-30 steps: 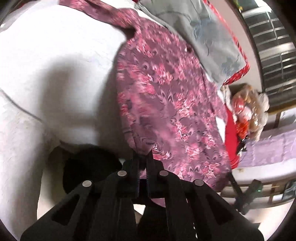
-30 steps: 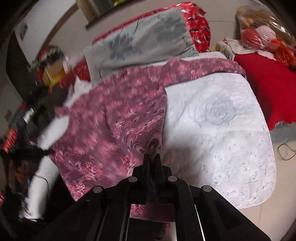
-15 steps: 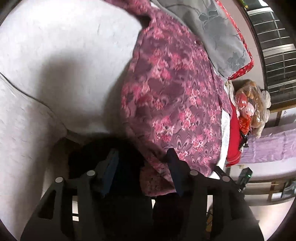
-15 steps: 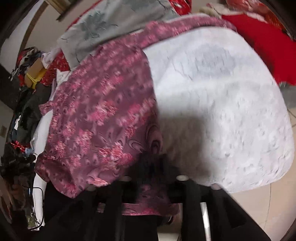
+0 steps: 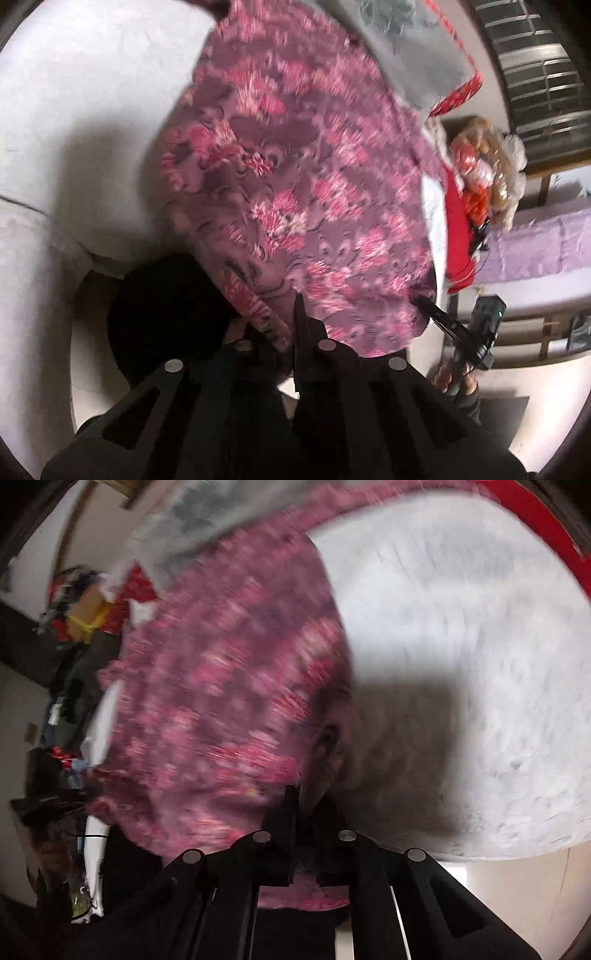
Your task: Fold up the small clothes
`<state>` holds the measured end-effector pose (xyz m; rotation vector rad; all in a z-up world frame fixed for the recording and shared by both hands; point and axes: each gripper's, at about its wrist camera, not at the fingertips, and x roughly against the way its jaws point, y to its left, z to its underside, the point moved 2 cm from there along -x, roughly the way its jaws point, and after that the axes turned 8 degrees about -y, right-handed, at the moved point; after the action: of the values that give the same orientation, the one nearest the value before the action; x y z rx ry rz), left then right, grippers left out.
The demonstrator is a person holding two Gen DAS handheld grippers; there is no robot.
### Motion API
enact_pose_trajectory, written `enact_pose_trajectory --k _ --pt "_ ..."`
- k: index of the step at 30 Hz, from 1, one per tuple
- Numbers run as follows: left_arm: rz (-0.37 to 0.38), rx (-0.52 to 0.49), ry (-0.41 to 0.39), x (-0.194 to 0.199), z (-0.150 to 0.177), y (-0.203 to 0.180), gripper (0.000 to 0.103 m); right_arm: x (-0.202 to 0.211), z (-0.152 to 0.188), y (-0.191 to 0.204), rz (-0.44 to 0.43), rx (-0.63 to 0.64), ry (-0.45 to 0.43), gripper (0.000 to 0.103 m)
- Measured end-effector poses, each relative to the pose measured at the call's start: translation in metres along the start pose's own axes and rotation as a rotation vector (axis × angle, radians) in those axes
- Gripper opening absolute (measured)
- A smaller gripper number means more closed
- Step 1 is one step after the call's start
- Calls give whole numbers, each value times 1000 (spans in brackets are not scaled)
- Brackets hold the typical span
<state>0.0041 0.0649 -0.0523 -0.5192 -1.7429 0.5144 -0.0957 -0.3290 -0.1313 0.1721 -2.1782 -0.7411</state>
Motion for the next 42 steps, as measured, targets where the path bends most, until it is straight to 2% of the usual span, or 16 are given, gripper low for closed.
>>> enact_pose_trajectory --k 3,7,12,15,17,18,20,21,22,24,27,31,33,36,39,42 --pt "73 40 -56 45 -4 -6 3 52 -17 14 -120 -40 -117 5" --pt "-9 36 -99 73 -3 0 3 82 -27 22 -154 -40 -191 5" --pt "-176 117 15 30 22 48 3 40 0 -16 -13 -94 -73 5" --pt "-201 118 2 31 27 57 3 12 19 -33 104 -101 34 6" --pt "-188 77 -36 46 19 46 5 10 17 -32 137 -75 48 8" --pt "-194 40 -70 55 10 36 11 14 7 -24 144 -39 22 9" --pt "-200 -31 -136 64 -9 13 36 24 -17 -8 166 41 -58 11" --pt "-204 -56 -161 64 -19 1 61 27 -29 -2 154 63 -93 12" --pt "-203 -80 -189 62 -31 -11 77 28 -41 5 140 74 -123 13" --pt "-198 -141 -252 46 -57 -41 81 18 -62 16 126 86 -166 20" --pt "-224 -207 -251 -2 -91 -71 81 -18 -91 22 130 101 -185 28" --pt "-383 -274 -235 -80 -120 -87 80 -82 -105 14 205 103 -83 28" --pt "-442 -294 -173 -110 -125 -84 80 -85 -117 5 160 57 -93 23" --pt "-428 -305 -131 -131 -127 -80 80 -47 -161 -34 124 -76 -262 28" --pt "-422 -360 -150 -130 -128 -82 80 -7 -212 -114 198 -294 -432 48" --pt "-398 -344 -164 -125 -131 -80 80 11 -249 -199 272 -529 -510 51"
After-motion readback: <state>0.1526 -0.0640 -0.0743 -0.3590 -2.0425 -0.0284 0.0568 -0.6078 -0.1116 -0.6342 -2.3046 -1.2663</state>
